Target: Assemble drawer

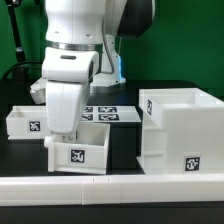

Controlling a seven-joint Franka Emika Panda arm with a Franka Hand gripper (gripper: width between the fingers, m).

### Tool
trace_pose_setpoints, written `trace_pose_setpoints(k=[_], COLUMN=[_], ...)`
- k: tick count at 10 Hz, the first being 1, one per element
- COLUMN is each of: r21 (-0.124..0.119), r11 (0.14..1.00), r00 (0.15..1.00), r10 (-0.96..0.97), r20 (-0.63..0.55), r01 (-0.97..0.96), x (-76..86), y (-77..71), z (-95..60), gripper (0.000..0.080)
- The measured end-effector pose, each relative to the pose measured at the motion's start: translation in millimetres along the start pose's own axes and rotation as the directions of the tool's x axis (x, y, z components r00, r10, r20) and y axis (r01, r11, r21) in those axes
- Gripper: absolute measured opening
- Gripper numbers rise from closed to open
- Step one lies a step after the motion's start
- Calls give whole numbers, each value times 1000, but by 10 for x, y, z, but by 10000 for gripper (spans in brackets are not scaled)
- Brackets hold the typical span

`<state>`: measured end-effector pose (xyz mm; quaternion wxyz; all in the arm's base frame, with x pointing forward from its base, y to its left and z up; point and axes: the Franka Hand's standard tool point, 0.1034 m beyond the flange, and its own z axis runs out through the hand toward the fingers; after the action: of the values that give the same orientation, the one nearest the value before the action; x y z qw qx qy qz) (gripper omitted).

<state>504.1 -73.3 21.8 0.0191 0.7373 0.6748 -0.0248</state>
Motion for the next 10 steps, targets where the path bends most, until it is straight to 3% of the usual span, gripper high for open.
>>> trace_pose_setpoints(k=[2,5,7,9,10], r21=[16,31,33,-6,0], r11=[999,996,997,998,998], r00=[999,997,997,998,998], r10=[-34,-79,-75,-69,-66], r20=[4,11,11,10,7], r01=[34,79,74,69,66], x=[33,117,101,116,166], y=[39,216,204,210,191], z=[9,8,20,42,76], gripper=[42,42,42,42,42])
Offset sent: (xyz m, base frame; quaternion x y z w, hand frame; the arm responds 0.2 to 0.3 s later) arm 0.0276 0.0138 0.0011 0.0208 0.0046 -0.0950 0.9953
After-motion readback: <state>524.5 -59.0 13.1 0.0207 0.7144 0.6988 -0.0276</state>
